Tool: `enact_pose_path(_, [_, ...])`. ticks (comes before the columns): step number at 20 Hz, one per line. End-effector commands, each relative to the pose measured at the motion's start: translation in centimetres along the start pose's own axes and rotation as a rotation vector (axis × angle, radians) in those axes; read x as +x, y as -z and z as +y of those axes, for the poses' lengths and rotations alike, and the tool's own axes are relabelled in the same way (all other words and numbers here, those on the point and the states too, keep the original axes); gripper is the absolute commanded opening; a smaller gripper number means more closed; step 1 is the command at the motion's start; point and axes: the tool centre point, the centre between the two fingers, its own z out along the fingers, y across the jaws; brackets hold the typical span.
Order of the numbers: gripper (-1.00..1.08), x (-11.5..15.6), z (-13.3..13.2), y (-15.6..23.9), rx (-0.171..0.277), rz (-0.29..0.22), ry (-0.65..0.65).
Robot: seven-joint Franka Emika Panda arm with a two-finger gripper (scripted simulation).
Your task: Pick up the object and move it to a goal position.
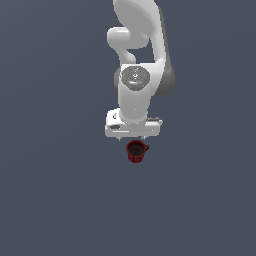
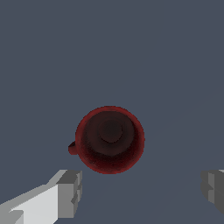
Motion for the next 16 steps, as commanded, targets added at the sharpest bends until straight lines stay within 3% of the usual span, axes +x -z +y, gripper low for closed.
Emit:
enact_pose_path(1, [1.08,0.2,-0.6,-0.5,-0.008,-0.03,0.021])
enact_pose_path(16, [1.08,1.0,-5.0,-4.4,-0.101,-0.304,0.186])
